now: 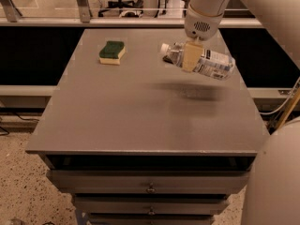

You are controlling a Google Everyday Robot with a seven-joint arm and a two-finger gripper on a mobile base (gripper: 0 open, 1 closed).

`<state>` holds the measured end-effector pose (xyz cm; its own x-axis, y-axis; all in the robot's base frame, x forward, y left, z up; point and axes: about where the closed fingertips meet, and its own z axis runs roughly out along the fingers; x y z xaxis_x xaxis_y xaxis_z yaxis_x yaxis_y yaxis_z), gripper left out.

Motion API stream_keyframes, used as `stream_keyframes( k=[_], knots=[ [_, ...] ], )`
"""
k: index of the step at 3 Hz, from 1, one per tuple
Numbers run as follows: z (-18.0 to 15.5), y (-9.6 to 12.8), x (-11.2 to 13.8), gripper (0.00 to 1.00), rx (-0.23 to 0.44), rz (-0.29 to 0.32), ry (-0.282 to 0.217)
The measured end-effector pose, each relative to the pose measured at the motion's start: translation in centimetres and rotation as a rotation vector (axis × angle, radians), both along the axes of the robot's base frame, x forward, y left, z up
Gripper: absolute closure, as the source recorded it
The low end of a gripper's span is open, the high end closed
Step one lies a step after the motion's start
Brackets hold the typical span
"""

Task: Knock blue plastic bottle over

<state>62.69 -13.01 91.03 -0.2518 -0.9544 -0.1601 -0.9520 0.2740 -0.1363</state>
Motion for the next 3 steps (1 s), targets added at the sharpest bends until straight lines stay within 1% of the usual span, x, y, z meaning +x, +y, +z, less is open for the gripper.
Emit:
stream_keyframes(
  k=[1, 2, 3],
  knots=[
    [-1.8, -0.6, -0.1, 0.60, 0.060, -0.033, 0.088],
    [-4.6, -0.8, 0.0, 0.37, 0.103, -0.048, 0.177],
    [-5.8, -0.5, 0.2, 0.14, 0.133, -0.035, 0.209]
  ],
)
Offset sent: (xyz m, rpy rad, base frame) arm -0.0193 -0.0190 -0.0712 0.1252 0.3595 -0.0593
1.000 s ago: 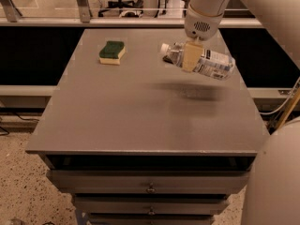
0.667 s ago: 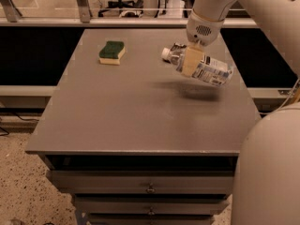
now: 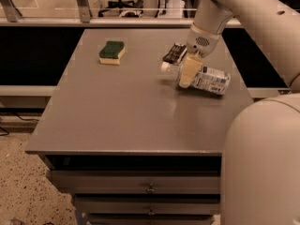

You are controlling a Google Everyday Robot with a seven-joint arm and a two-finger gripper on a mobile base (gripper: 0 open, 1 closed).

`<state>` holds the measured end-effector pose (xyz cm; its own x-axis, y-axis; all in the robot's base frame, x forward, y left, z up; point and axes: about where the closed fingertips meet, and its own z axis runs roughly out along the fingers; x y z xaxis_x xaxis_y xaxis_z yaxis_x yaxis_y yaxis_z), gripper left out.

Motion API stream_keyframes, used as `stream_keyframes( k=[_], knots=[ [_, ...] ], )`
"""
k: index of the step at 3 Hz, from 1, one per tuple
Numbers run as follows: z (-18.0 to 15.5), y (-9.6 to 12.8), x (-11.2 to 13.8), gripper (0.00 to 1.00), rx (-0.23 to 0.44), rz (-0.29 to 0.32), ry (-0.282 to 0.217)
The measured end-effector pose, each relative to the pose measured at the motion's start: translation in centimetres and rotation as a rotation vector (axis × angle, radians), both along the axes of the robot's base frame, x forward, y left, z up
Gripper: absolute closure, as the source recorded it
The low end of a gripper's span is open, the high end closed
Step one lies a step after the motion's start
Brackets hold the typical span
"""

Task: Knock blue plastic bottle over

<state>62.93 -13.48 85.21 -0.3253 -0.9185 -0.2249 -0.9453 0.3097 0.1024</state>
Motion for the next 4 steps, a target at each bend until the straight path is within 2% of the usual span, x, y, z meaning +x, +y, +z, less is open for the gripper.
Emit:
stream_keyframes(
  k=[1, 2, 3, 4],
  knots=[
    [-0.2, 0.4, 0.8, 0.00, 0.009, -0.006, -0.025],
    [-0.4, 0.7, 1.5, 0.00, 0.017, -0.011, -0.044],
    [0.9, -0.6, 0.2, 0.00, 0.066, -0.004, -0.134],
    [3.4, -4.4, -5.0, 0.00, 0.156, -0.019, -0.330]
  ],
)
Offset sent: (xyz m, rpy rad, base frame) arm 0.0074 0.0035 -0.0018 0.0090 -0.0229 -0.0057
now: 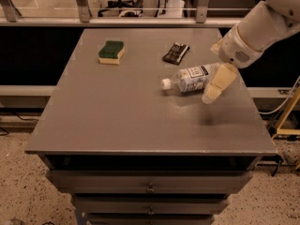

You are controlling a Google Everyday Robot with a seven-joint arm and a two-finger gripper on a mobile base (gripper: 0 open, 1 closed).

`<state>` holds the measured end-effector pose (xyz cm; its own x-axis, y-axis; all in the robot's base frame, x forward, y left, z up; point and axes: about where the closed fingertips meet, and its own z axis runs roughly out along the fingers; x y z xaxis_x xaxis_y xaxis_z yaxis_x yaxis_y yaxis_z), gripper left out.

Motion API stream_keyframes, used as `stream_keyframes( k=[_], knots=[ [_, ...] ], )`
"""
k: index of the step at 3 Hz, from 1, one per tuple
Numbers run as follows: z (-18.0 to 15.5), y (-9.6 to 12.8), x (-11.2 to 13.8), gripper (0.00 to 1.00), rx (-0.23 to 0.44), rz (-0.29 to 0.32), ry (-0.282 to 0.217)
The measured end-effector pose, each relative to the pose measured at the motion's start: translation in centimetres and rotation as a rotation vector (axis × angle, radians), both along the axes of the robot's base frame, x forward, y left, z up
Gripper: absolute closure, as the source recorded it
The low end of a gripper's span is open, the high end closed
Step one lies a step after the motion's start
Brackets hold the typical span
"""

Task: Knock blue plastic bottle over

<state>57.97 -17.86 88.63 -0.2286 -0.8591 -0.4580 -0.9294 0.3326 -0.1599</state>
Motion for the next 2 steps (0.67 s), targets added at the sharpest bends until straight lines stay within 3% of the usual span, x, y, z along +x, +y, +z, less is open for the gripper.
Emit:
stream_keyframes(
  k=[1, 2],
  knots=[
    [1.42, -4.65, -2.26, 0.00, 0.062, -0.090, -0.142],
    [1.42, -4.64, -2.26, 0.00, 0.062, -0.090, -0.142]
  ],
)
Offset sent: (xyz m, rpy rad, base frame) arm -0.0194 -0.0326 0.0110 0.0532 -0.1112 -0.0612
